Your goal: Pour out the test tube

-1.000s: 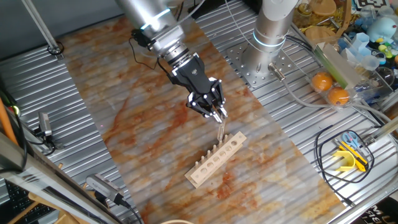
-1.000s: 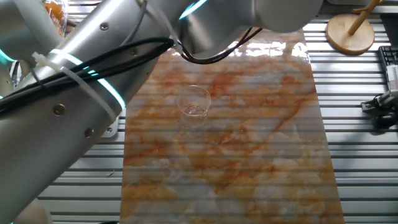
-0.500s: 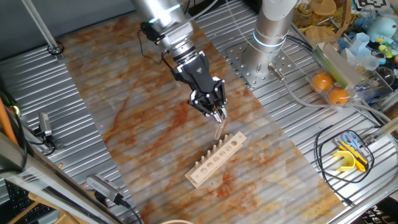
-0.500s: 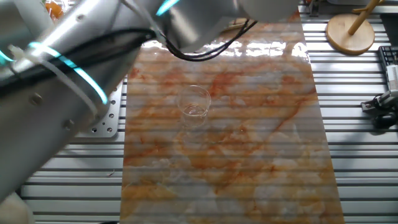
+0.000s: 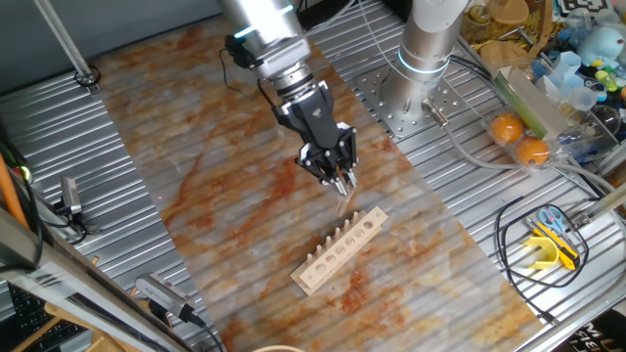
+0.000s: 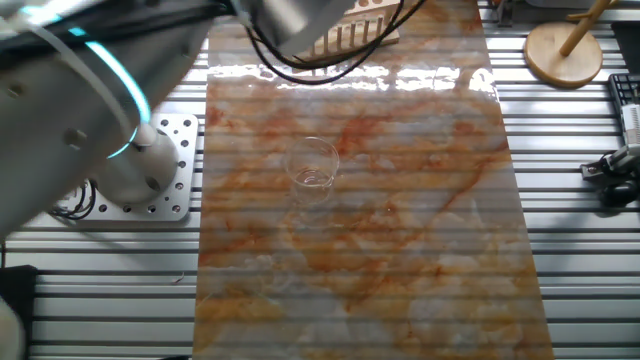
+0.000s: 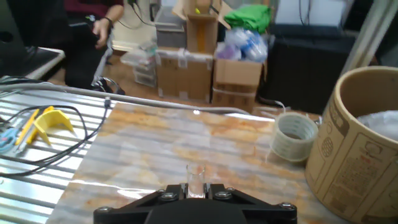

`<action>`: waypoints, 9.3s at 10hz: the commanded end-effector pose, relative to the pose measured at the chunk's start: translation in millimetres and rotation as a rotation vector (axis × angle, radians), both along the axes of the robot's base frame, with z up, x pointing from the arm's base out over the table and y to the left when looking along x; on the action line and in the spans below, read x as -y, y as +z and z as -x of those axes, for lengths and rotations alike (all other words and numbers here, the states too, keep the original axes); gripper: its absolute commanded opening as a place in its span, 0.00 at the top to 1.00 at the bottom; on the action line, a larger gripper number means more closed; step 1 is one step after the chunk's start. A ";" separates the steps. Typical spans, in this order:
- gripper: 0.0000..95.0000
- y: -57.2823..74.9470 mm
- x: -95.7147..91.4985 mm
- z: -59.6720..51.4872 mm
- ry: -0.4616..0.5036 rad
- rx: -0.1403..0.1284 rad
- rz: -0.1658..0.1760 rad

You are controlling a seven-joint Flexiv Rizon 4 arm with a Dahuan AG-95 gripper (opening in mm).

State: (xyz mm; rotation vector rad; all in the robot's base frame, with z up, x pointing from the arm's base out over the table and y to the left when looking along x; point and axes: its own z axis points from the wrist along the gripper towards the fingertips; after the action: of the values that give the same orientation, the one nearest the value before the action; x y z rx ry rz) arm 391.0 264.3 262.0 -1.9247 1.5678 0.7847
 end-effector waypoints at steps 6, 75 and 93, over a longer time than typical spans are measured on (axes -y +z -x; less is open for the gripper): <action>1.00 9.2 -7.6 -9.4 -0.005 0.025 0.017; 1.00 65.2 281.3 -101.9 0.208 0.245 0.774; 1.00 57.9 262.8 -114.4 0.268 0.264 0.777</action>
State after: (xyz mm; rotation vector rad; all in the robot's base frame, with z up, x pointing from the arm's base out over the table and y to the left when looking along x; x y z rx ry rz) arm 507.2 2.0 319.8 -2.6946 1.5752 -0.0279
